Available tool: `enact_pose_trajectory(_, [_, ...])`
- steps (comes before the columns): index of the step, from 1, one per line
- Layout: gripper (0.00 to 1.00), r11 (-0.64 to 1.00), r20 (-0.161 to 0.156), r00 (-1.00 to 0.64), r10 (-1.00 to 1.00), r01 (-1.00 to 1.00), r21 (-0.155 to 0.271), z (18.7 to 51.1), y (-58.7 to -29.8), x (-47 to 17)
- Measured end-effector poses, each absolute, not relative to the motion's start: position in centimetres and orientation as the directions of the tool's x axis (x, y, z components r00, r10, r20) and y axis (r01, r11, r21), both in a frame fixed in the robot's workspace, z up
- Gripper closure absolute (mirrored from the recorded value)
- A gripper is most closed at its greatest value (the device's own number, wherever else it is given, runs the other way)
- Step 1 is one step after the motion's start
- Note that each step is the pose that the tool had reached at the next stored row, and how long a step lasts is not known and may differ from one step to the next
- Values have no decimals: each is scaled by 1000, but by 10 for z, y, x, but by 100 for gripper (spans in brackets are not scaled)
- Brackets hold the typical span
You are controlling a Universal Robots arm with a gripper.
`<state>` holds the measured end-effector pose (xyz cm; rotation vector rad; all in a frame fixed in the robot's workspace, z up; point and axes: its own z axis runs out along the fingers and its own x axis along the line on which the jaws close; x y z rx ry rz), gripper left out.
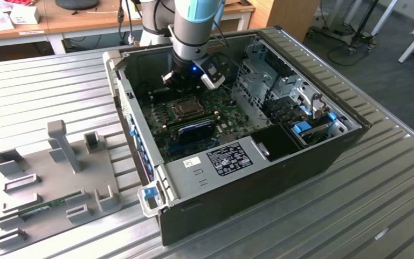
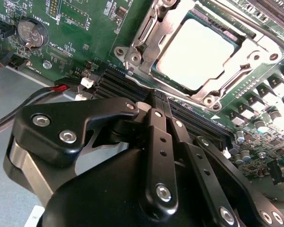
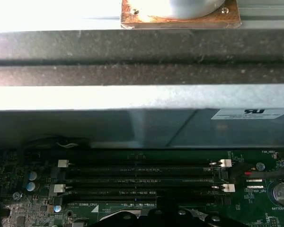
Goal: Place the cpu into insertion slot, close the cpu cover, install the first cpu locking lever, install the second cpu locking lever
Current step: 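Install the first cpu locking lever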
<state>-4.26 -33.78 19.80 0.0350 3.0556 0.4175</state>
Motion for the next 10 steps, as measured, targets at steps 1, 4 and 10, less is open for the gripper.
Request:
enact_pose_trajectory(1, [90, 963, -54, -998, 30, 15, 269, 198, -338, -43])
enact_pose_trajectory(4, [90, 963, -54, -998, 30, 15, 268, 196, -338, -43])
enact_pose_trajectory(10, [90, 963, -54, -998, 30, 15, 268, 194, -338, -43])
